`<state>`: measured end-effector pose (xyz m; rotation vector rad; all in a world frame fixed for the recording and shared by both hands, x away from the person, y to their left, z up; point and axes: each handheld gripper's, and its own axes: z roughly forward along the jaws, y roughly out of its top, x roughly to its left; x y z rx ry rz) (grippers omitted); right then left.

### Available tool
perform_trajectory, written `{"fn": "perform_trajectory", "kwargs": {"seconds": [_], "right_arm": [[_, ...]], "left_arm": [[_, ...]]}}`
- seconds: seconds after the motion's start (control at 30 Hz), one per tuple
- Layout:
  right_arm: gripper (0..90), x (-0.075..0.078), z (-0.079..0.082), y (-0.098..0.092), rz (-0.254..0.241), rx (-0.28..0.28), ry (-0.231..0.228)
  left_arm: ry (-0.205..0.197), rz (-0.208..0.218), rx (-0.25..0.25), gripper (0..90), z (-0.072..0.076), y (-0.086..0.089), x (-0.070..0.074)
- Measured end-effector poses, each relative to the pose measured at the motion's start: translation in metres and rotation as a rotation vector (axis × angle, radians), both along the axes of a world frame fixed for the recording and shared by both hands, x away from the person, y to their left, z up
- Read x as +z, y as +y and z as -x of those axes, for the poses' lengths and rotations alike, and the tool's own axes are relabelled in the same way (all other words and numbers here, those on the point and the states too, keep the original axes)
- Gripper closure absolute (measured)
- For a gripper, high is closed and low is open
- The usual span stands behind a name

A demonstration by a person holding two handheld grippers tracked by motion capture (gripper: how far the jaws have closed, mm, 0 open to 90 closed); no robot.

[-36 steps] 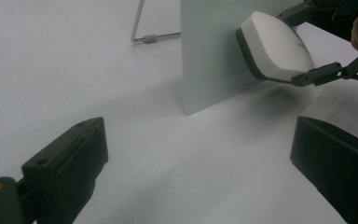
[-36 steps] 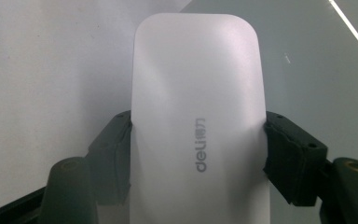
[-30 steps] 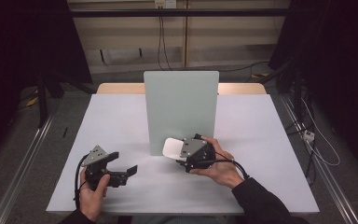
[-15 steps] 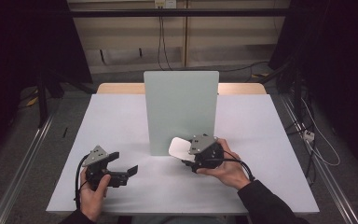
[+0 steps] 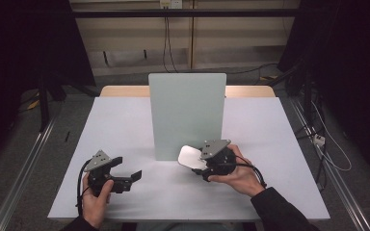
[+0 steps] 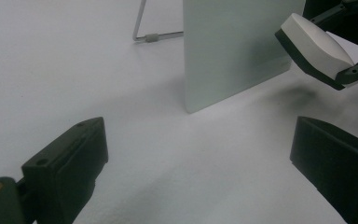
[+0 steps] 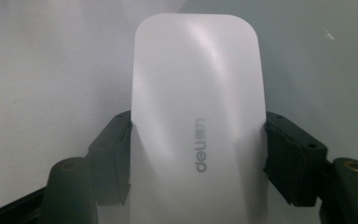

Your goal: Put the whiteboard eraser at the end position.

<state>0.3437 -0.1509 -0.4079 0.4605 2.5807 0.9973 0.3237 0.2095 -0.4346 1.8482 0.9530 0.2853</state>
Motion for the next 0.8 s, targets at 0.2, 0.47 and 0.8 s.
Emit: {"fn": "perform_trajectory", "kwargs": {"seconds": [0.2, 0.47, 0.8], "right_arm": [[31.7, -0.001, 0.005, 0.002, 0.013, 0.028, 0.035], [31.7, -0.006, 0.012, 0.006, 0.019, 0.067, 0.067], [31.7, -0.012, 0.019, 0.010, 0.046, 0.111, 0.093]], "left_arm": [[-0.002, 0.006, -0.007, 4.0, 0.001, -0.002, 0.001], [-0.006, -0.005, -0.009, 4.0, 0.001, -0.003, 0.002], [-0.005, -0.007, -0.009, 4.0, 0.001, -0.004, 0.001]]}}
